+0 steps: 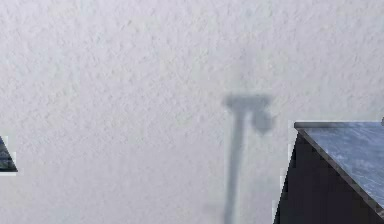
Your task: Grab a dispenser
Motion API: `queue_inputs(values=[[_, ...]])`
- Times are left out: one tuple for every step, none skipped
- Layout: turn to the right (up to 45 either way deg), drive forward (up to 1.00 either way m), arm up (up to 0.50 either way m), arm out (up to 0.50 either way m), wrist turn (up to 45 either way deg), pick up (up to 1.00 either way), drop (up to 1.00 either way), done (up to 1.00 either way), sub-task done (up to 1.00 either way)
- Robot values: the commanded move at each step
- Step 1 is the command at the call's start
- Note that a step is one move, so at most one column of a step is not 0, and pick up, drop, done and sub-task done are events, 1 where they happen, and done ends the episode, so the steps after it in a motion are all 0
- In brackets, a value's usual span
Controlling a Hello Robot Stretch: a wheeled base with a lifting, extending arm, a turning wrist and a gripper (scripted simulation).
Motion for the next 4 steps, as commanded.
queue_inputs(values=[[0.0, 0.00, 0.50, 0.00, 0.0, 0.00, 0.00, 0.00, 0.00], [0.0, 0.00, 0.38, 0.00, 0.0, 0.00, 0.00, 0.00, 0.00], [0.0, 0.00, 0.00, 0.34, 0.0, 0.00, 0.00, 0.00, 0.00], [0.0, 0.00, 0.00, 0.00, 45.0, 0.00, 0.00, 0.00, 0.00]])
